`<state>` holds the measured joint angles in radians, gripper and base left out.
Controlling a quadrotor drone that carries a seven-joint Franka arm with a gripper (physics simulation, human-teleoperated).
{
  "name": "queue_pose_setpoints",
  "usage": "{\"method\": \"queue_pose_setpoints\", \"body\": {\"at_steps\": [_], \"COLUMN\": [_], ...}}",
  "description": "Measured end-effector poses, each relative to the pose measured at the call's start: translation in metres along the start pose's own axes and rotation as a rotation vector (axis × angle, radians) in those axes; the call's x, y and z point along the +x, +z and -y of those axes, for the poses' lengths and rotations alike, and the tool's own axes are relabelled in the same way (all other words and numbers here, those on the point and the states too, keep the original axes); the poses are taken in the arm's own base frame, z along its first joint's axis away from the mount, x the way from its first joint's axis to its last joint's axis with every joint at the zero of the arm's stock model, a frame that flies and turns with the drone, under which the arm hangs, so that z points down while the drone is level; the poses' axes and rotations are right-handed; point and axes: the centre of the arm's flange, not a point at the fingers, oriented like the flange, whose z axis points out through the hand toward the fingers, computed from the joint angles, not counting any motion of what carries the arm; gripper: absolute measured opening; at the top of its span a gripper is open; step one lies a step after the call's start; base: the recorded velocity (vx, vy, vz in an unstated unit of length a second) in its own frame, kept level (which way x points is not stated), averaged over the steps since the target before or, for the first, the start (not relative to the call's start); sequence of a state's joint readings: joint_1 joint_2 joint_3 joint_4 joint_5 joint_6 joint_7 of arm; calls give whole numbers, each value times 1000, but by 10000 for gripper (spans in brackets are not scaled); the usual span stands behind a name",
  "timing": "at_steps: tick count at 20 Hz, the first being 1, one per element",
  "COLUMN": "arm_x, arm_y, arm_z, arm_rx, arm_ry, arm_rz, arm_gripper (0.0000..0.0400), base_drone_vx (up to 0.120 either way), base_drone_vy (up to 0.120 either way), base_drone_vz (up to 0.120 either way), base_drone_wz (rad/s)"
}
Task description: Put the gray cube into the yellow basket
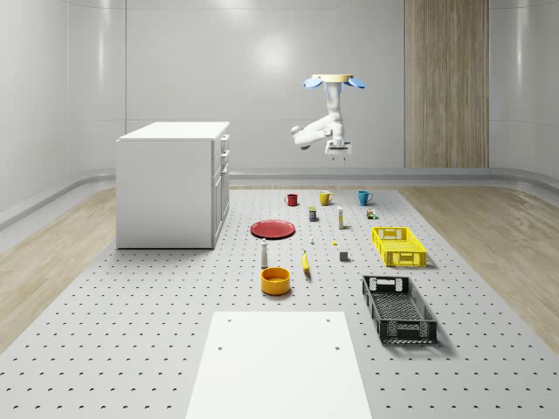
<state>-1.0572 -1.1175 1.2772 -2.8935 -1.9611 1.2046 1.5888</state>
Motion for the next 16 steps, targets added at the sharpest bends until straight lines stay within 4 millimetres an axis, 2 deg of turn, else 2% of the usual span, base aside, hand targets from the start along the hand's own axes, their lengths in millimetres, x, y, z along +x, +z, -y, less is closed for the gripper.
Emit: {"method": "queue_pose_setpoints", "body": {"at_steps": [2, 6, 12, 16], "arm_x": [0, 0, 0, 0], "arm_y": [0, 0, 0, 0], "arm_z": [0, 0, 0, 0], "arm_rx": [-1, -2, -3, -3], "arm_ry": [0, 0, 0, 0], "arm_rz": [-1, -2, -3, -3], "arm_gripper": [400, 400, 400, 400], "base_drone_vx": [120, 120, 120, 120], "base_drone_vy": [0, -100, 0, 0], "base_drone_vz": [0, 0, 0, -120], "base_drone_wz": [0, 0, 0, 0]}}
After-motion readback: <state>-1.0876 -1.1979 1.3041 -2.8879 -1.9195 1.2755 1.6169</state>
